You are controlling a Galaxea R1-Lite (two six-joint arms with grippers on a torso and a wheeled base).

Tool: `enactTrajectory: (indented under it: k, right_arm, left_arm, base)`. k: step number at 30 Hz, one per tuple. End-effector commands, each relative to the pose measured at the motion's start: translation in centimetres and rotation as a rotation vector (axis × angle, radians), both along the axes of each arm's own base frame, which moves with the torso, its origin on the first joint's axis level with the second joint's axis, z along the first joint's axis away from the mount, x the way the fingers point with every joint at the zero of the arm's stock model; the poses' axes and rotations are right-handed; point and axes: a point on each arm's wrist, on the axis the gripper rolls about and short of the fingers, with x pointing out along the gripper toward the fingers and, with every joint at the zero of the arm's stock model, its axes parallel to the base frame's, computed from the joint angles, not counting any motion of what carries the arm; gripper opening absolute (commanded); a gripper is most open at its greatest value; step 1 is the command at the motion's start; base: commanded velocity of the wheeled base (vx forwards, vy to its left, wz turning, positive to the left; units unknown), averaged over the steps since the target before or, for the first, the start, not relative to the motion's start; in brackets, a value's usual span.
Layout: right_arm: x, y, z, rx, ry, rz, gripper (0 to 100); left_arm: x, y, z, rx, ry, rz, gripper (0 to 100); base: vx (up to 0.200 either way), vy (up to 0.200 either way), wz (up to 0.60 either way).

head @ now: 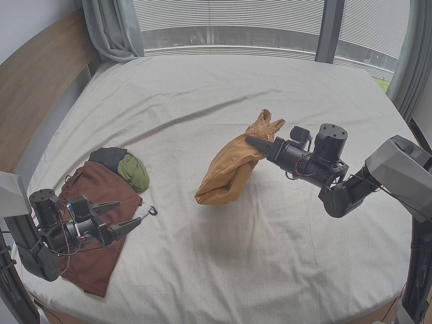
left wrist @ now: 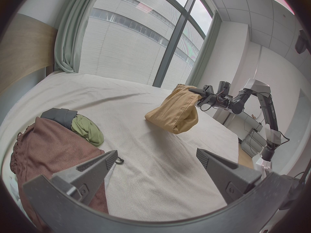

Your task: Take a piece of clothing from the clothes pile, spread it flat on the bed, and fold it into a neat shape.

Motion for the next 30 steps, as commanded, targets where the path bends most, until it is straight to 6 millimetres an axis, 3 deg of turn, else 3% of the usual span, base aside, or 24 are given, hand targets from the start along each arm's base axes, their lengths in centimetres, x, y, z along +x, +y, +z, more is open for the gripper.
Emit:
enactTrajectory:
  k: [1,19,25,27,30]
  right_arm:
    - [0.9,0.4,-0.5,0.002,-0.007,0.0,0]
    - [3.9,1.8,2.3,0.017,-0.041,0.003,0]
    - [5.7,1.8,-0.5,-0.007,0.018,-0.012,0]
    - [6.6,1.2,-3.4,-0.03,0.06,-0.029,0]
    - [6.8,0.3,-5.6,-0.052,0.111,-0.047,0]
  left_arm:
    - [0.0,0.0,-0.1,-0.003,0.005,-0.007,100]
    - [0.0,0.0,-0.1,-0.006,0.007,-0.007,100]
    - [-0.1,0.0,-0.2,-0.007,0.012,-0.009,100]
    - [-0.1,0.0,-0.1,-0.007,0.01,-0.009,100]
    - [-0.1,0.1,-0.1,-0.007,0.01,-0.007,100]
  base:
    - [0.0,0.0,0.0]
    - [0.0,0.0,0.0]
    - [0.0,0.0,0.0]
    - [0.0,0.0,0.0]
    - [0.0,0.0,0.0]
